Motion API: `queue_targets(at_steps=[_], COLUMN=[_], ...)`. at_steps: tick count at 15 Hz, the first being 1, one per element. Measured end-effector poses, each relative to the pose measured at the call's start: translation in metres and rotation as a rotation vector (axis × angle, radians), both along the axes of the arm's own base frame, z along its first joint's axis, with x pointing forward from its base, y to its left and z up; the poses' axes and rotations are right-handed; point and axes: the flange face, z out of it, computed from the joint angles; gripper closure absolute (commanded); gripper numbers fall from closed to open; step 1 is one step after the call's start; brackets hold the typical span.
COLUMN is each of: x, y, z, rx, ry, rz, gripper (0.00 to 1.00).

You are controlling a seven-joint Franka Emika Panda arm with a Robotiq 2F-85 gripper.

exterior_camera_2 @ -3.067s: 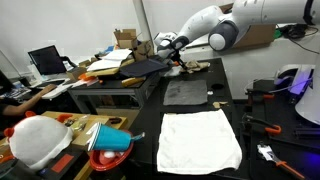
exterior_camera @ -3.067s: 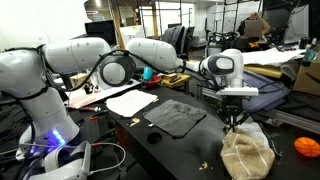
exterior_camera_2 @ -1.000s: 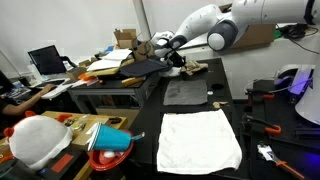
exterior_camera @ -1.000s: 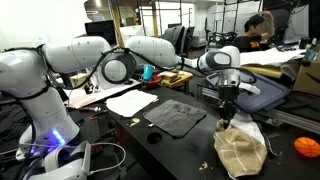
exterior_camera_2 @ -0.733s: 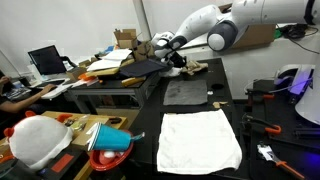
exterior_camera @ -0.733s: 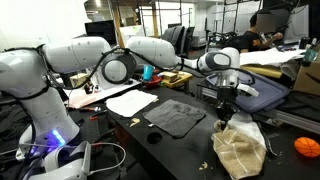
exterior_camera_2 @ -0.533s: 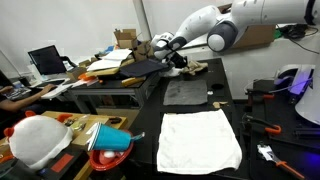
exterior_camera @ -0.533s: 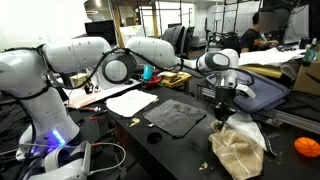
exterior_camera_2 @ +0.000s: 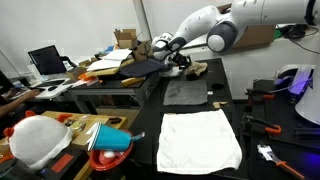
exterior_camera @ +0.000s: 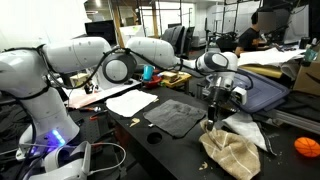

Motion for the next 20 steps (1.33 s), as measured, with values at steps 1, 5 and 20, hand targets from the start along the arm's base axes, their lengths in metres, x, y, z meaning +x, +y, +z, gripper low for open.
queue_targets(at_steps=[1, 5, 20], x=[0.0, 0.001, -0.037], y=[-0.001, -0.005, -0.137], z=[0.0, 0.005, 0.099], rx=[0.0, -0.035, -0.099], ry=[-0.004, -0.099, -0.511], rz=[-0.006, -0.147, -0.742], gripper=[0.56, 0.26, 0.0])
